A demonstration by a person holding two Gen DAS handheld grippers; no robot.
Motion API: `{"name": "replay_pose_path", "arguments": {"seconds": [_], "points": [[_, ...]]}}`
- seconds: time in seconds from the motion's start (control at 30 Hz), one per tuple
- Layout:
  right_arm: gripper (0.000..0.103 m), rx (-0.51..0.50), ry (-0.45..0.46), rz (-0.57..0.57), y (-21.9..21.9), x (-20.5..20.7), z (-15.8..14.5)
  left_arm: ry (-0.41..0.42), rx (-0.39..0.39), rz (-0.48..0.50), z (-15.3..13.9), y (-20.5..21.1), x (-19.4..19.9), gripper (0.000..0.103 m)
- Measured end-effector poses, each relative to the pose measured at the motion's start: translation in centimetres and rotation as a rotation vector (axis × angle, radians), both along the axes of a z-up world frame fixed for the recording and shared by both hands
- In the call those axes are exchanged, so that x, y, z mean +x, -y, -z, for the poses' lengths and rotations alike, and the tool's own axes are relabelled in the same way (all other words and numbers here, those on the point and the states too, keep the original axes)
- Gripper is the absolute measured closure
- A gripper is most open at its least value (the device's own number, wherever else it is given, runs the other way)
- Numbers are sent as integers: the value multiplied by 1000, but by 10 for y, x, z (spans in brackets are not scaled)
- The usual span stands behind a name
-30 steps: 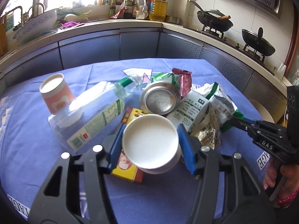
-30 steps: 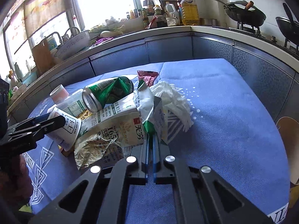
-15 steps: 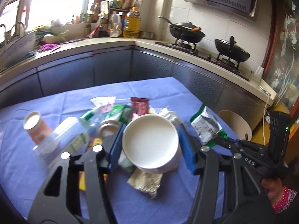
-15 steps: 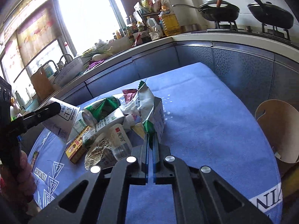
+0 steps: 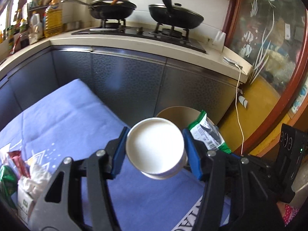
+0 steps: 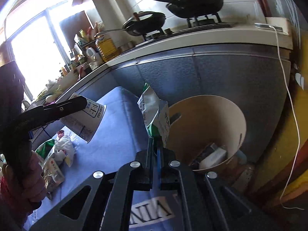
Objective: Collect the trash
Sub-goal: 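Carry both items over the beige bin and open both tools to drop them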
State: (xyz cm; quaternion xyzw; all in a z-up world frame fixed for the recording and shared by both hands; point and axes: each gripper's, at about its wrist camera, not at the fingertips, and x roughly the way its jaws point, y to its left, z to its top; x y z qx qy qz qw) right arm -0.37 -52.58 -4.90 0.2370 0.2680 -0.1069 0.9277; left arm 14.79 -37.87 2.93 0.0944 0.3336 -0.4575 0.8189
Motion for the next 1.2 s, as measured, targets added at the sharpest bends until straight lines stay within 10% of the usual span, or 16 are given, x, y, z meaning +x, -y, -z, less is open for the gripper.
{"name": "replay_pose_path", "arguments": {"seconds": [0.43, 1.2], "points": [[100, 46, -51, 80, 51, -7, 39, 5, 79, 103, 29, 99, -13, 49], [98, 80, -92, 104, 63, 3, 53, -9, 123, 48, 44, 106, -4, 35]]}}
